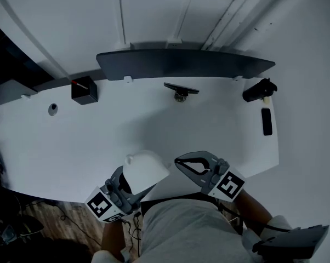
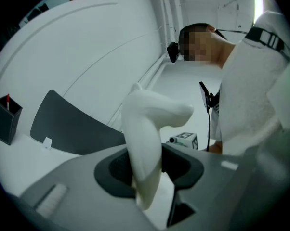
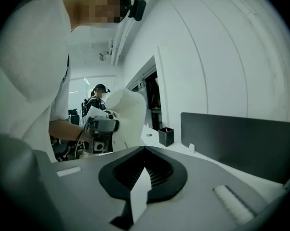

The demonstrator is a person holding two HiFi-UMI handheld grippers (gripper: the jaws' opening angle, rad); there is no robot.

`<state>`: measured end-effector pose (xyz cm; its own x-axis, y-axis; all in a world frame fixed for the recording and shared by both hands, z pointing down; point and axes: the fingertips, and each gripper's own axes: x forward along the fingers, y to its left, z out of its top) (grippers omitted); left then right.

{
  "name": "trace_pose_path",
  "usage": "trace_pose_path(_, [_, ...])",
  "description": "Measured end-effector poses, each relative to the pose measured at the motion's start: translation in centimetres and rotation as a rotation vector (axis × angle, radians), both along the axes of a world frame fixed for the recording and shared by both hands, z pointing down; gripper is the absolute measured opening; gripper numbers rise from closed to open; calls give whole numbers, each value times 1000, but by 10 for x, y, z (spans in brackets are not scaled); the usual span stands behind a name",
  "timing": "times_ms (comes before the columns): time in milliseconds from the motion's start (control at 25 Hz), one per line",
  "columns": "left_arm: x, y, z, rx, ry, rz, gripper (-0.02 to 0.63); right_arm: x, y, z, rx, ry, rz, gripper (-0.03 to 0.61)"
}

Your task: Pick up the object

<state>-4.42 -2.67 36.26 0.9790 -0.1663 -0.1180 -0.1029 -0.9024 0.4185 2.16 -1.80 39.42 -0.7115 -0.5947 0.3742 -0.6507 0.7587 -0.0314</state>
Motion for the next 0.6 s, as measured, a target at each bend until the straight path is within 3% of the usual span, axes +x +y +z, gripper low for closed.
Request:
trace_pose_path(160, [5, 3, 3, 43, -42, -37, 155, -4, 3, 1, 3, 55, 17, 0])
trace_pose_path(280, [9, 9, 2, 47, -32, -60, 153, -2, 8, -1, 26, 65, 37, 1])
trace_pose_path(440, [17, 26, -10, 44, -3, -89, 152, 12, 16, -5, 63, 29, 102, 2])
trace_pose_path(600, [31, 50, -21, 63, 11, -127, 150, 26, 37, -16, 106, -17, 98, 2])
